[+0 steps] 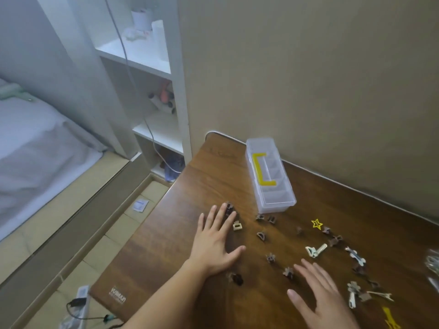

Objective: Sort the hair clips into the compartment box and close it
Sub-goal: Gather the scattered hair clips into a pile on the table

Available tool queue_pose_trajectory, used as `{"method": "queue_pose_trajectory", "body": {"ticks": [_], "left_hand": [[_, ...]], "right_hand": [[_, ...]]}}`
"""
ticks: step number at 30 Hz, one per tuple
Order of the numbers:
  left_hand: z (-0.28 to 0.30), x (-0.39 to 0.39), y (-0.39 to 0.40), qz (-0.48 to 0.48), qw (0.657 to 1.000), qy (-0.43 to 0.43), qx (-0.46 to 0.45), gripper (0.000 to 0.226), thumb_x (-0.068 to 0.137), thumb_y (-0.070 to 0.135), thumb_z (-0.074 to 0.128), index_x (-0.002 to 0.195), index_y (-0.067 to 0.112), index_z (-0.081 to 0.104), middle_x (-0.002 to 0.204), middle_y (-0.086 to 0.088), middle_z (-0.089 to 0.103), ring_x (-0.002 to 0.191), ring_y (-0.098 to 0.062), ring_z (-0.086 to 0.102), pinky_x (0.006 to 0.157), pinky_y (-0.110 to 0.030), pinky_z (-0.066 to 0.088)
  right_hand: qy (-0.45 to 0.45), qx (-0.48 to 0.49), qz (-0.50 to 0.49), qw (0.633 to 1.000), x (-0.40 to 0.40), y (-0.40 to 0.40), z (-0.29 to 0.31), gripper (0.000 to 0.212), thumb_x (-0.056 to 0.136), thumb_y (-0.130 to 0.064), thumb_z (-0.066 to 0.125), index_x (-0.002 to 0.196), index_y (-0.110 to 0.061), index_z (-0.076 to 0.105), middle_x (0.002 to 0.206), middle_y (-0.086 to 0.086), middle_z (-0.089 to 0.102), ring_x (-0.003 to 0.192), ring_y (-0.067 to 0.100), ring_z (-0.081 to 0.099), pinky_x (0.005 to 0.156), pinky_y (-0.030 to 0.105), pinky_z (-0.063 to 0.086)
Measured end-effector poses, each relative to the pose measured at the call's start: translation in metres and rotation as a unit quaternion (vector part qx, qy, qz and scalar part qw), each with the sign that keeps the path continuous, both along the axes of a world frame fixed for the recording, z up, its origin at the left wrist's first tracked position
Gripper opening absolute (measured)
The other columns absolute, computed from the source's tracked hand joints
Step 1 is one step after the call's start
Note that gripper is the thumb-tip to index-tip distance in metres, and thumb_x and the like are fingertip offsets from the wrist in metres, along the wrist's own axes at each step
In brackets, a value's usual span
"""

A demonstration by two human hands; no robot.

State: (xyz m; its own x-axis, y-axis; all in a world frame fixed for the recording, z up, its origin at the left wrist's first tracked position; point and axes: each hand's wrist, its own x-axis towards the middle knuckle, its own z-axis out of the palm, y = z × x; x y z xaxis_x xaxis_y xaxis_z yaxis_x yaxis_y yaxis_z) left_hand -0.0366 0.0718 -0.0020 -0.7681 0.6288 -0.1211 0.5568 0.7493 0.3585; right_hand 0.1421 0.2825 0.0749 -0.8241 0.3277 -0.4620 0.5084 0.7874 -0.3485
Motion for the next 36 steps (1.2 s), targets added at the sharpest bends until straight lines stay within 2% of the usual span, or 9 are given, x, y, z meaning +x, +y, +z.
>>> {"method": "queue_pose_trajectory", "body": {"ticks": [4, 10, 14, 18, 22, 25, 28, 31, 36], "left_hand": [[-0.001, -0.024, 0.014, -0.029, 1.0, 0.004, 0.011, 0.088, 0.084, 0.079, 0.03, 0.157, 0.038, 0.005, 0.164, 0.011, -0.017, 0.151, -0.015, -0.021, 0.123, -0.045, -0.01], [-0.003, -0.008, 0.031, -0.099, 0.993, -0.032, 0.054, 0.083, 0.086, 0.075, 0.034, 0.157, 0.032, 0.021, 0.166, 0.011, 0.009, 0.153, -0.011, -0.007, 0.124, -0.045, 0.0], [-0.004, 0.054, 0.048, -0.096, 0.99, -0.053, 0.086, 0.081, 0.087, 0.079, 0.02, 0.155, 0.034, 0.025, 0.165, 0.014, 0.007, 0.153, -0.009, -0.009, 0.125, -0.041, -0.001], [-0.007, 0.11, 0.079, -0.069, 0.988, -0.08, 0.111, 0.072, 0.094, 0.069, 0.027, 0.155, 0.031, 0.028, 0.165, 0.015, 0.001, 0.153, -0.01, -0.01, 0.122, -0.04, -0.004], [0.001, 0.133, 0.1, -0.125, 0.98, -0.112, 0.103, 0.071, 0.095, 0.067, 0.026, 0.158, 0.035, 0.013, 0.163, 0.019, -0.015, 0.149, -0.006, -0.024, 0.122, -0.047, -0.01], [-0.007, 0.111, 0.1, -0.05, 0.982, -0.046, 0.178, 0.067, 0.094, 0.063, 0.039, 0.153, 0.032, 0.029, 0.166, 0.006, 0.013, 0.154, -0.019, 0.001, 0.123, -0.049, 0.003], [-0.01, 0.06, 0.103, 0.075, 0.976, 0.006, 0.205, 0.059, 0.092, 0.053, 0.046, 0.14, 0.019, 0.048, 0.149, -0.008, 0.041, 0.14, -0.03, 0.034, 0.118, -0.051, 0.025], [-0.007, 0.026, 0.115, 0.019, 0.985, 0.002, 0.172, 0.056, 0.092, 0.052, 0.045, 0.135, 0.016, 0.053, 0.138, -0.004, 0.053, 0.128, -0.028, 0.046, 0.112, -0.046, 0.034], [-0.01, 0.027, 0.129, -0.096, 0.986, 0.018, 0.138, 0.057, 0.092, 0.054, 0.048, 0.137, 0.02, 0.051, 0.137, -0.003, 0.051, 0.128, -0.025, 0.042, 0.113, -0.042, 0.034]], "right_hand": [[-0.002, -0.002, -0.02, 1.0, 0.01, 0.011, 0.001, 0.108, 0.043, -0.1, -0.008, 0.135, -0.053, 0.023, 0.14, -0.039, 0.006, 0.134, -0.009, -0.001, 0.118, 0.034, 0.018], [0.049, -0.011, -0.038, 0.998, 0.024, 0.006, -0.016, 0.097, 0.059, -0.096, 0.003, 0.137, -0.048, 0.035, 0.144, -0.039, 0.014, 0.141, -0.007, 0.006, 0.117, 0.035, 0.023], [0.06, -0.025, -0.038, 0.997, 0.023, -0.004, -0.023, 0.098, 0.056, -0.096, -0.004, 0.137, -0.05, 0.028, 0.142, -0.038, 0.011, 0.14, -0.007, 0.003, 0.117, 0.027, 0.017], [0.091, -0.015, -0.051, 0.994, 0.036, -0.001, -0.031, 0.093, 0.064, -0.092, 0.0, 0.137, -0.045, 0.035, 0.144, -0.036, 0.015, 0.139, -0.009, 0.002, 0.115, 0.023, 0.014], [0.114, -0.006, -0.085, 0.99, 0.053, 0.015, -0.033, 0.074, 0.075, -0.081, 0.022, 0.136, -0.042, 0.042, 0.145, -0.033, 0.022, 0.14, -0.007, 0.008, 0.115, 0.026, 0.016], [0.145, 0.009, -0.109, 0.983, 0.069, 0.027, -0.035, 0.07, 0.08, -0.079, 0.024, 0.133, -0.039, 0.047, 0.144, -0.029, 0.03, 0.141, -0.003, 0.014, 0.112, 0.028, 0.018], [0.168, 0.014, -0.137, 0.976, 0.084, 0.037, -0.038, 0.071, 0.08, -0.081, 0.025, 0.129, -0.037, 0.052, 0.141, -0.029, 0.034, 0.139, -0.003, 0.019, 0.11, 0.03, 0.023], [0.168, 0.006, -0.149, 0.974, 0.094, 0.044, -0.039, 0.066, 0.079, -0.082, 0.024, 0.127, -0.043, 0.047, 0.141, -0.036, 0.028, 0.139, -0.007, 0.016, 0.11, 0.029, 0.023], [0.179, 0.004, -0.146, 0.973, 0.098, 0.052, -0.043, 0.063, 0.082, -0.077, 0.028, 0.129, -0.041, 0.048, 0.142, -0.031, 0.031, 0.138, -0.014, 0.009, 0.108, 0.026, 0.022]]}}
